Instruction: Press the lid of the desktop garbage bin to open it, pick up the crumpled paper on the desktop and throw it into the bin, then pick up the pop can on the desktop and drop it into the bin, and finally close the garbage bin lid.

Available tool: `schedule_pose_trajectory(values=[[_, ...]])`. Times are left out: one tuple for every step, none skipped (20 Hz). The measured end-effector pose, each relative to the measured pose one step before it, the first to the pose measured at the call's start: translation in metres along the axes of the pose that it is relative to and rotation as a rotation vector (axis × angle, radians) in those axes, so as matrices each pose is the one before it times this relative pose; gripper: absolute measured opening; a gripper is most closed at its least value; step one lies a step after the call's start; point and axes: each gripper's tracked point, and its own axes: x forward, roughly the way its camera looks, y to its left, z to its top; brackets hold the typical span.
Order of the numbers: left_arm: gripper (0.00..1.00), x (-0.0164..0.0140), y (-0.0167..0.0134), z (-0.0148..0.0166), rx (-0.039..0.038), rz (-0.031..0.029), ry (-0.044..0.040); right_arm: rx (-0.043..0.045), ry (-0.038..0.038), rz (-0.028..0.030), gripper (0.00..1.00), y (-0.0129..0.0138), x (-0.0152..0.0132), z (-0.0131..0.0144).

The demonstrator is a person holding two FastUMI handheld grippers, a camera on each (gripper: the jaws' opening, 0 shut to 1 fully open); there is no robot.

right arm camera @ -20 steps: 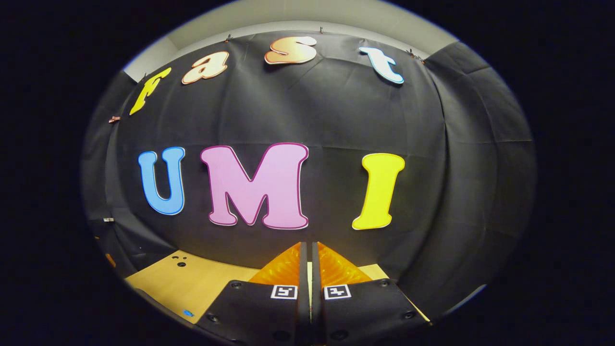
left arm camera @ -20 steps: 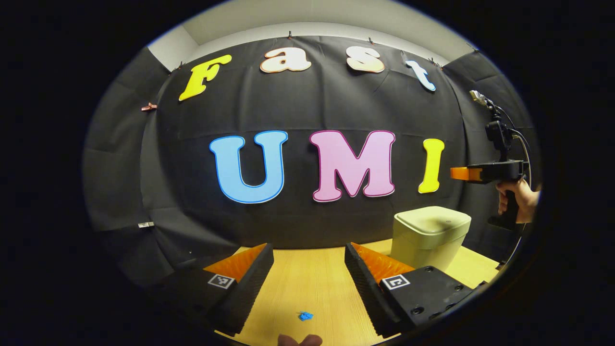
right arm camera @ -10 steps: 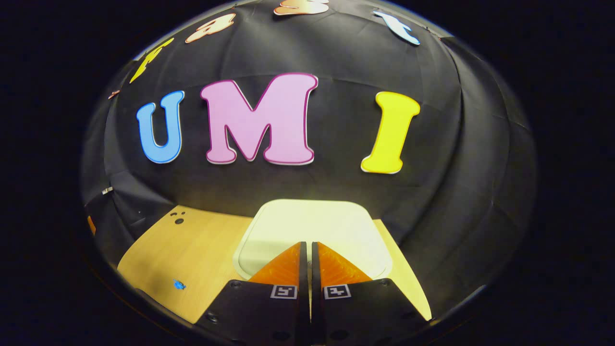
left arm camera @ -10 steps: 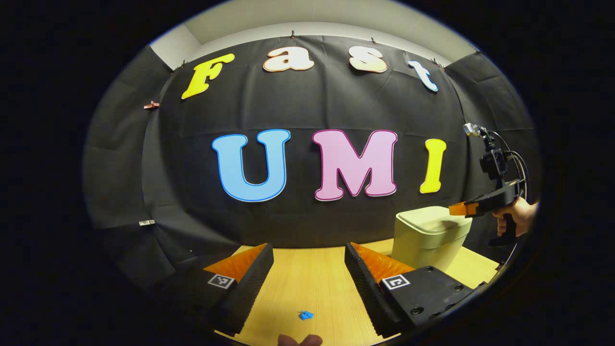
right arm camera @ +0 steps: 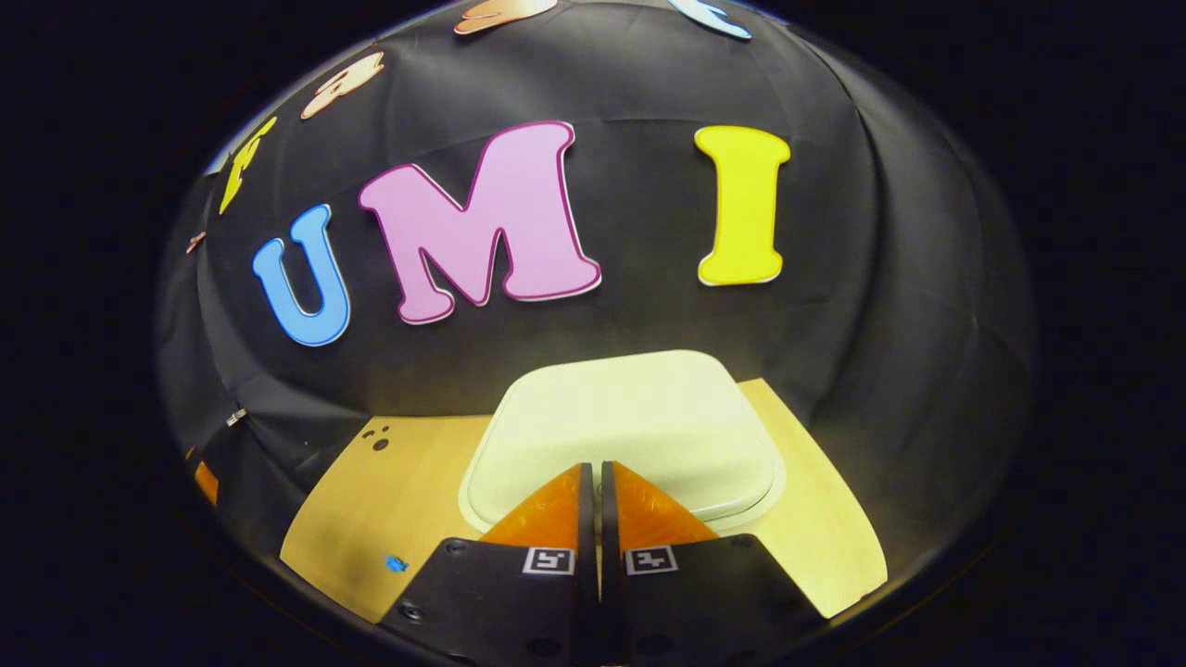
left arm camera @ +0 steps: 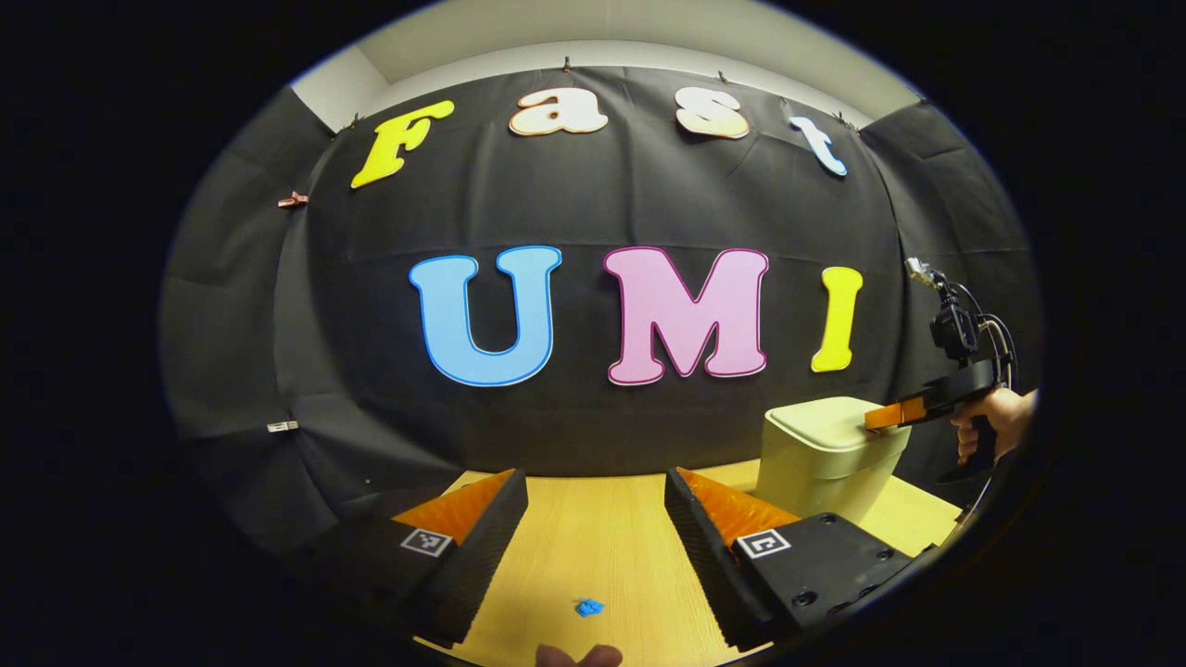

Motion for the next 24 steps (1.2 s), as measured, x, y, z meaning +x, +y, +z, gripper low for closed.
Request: schedule_pose_trajectory(values=[[0.96, -0.0001, 0.00048, -0.00058, 0.00413, -0.00172, -0.00397, 0.00441, -0.04009, -0.00477, 0.05, 0.0007, -0.00859, 0.01331], [0.95, 0.00031, 0.0006, 0.00052, 0.00144, 0.0, -0.00091, 0.00397, -0.04603, -0.00501, 0.05, 0.00137, -0.00586, 0.01101], [0.95, -0.00017, 0.00038, -0.0009, -0.00152, 0.0003, 0.0019, -0.00249, -0.04579, -0.00221, 0.05, -0.00046, -0.00613, 0.0117], [0.95, 0.00042, -0.00038, 0.00017, -0.00313, -0.00084, 0.00342, -0.01289, -0.03712, -0.00389, 0.05, 0.00119, -0.00731, 0.00825], [0.95, 0.00016, 0.00004, -0.00134, -0.00135, -0.00082, 0.00147, -0.02215, -0.02526, -0.00034, 0.05, 0.00182, -0.0054, 0.00503], [0.95, 0.00029, 0.00024, 0.00077, 0.0, -0.00032, -0.00029, -0.02737, -0.02421, 0.00149, 0.05, 0.00152, -0.00663, 0.00465], [0.95, 0.00064, 0.00004, -0.00063, 0.00076, -0.00052, -0.00119, -0.01726, -0.0166, 0.00756, 0.05, 0.00289, -0.00553, 0.004], [0.95, 0.00033, -0.00029, 0.00075, 0.00072, -0.00215, -0.00115, -0.01306, -0.01462, 0.00704, 0.05, 0.00269, -0.0059, 0.00377], [0.96, 0.00032, -0.00089, 0.00016, 0.00194, -0.00261, -0.002, -0.00693, -0.01278, 0.01579, 0.05, 0.00516, -0.00984, 0.00296], [0.95, 0.0002, -0.00092, 0.0021, 0.00162, -0.00308, -0.00189, -0.00269, -0.00758, 0.01225, 0.06, 0.00315, -0.00318, 0.00223], [0.95, 0.00146, -0.00145, 0.00103, 0.00119, -0.00498, -0.0013, -0.00613, -0.00859, 0.00411, 0.06, 0.00186, -0.00532, 0.00226], [0.95, 0.00167, -0.00146, 0.00188, 0.00156, -0.00439, -0.00011, -0.00811, -0.00827, -0.00528, 0.08, 0.00018, -0.00285, 0.0026], [0.95, 0.00097, -0.00196, -0.00022, 0.00053, -0.0054, -0.00033, -0.00767, -0.00877, -0.00465, 0.11, 0.0, -0.00319, 0.0023], [0.95, -0.00018, -0.00114, 0.00055, -0.00034, -0.00375, -0.00009, -0.00212, -0.00895, 0.00791, 0.17, 0.00362, -0.00341, 0.00344], [0.95, 0.00025, -0.0014, 0.00029, 0.00001, -0.00552, 0.00126, 0.00118, -0.00453, 0.01387, 0.19, 0.00521, -0.00271, 0.0019], [0.96, 0.00068, -0.0009, 0.00033, -0.00008, -0.00387, 0.00187, -0.00222, 0.00775, 0.00659, 0.25, 0.00216, -0.00258, -0.00113], [0.96, 0.00059, -0.00148, -0.00148, 0.0006, -0.00511, 0.00264, -0.00133, 0.00728, 0.0113, 0.28, 0.00377, -0.00182, -0.00113], [0.95, -0.00052, -0.00018, -0.00038, 0.0005, -0.00254, 0.00325, 0.00134, 0.009, 0.01675, 0.41, 0.00641, -0.00239, -0.00186], [0.95, -0.00053, -0.0003, -0.00338, -0.00093, -0.0026, 0.00336, 0.00277, 0.00836, 0.01118, 0.51, 0.00514, -0.00328, -0.00209], [0.95, -0.00013, 0.00016, -0.0019, -0.00133, -0.00132, 0.00662, 0.00197, 0.00723, 0.00584, 0.62, 0.00387, -0.00295, -0.00315], [0.95, 0.00016, 0.00028, -0.00363, -0.00157, -0.00265, 0.0078, 0.00282, 0.00768, 0.00571, 0.72, 0.0049, -0.00337, -0.00426], [0.95, 0.00002, 0.00082, -0.00344, -0.00142, -0.0011, 0.01037, 0.00141, 0.00689, 0.00592, 0.77, 0.00483, -0.00367, -0.00367], [0.95, 0.00125, 0.00145, -0.00601, -0.00261, 0.00007, 0.01404, -0.00275, 0.00707, 0.00077, 0.77, 0.00392, -0.00184, -0.00527], [0.96, 0.00092, 0.00072, -0.00688, -0.00296, -0.00358, 0.01846, -0.00563, 0.00615, -0.00024, 0.77, 0.00414, -0.00458, -0.00453]])
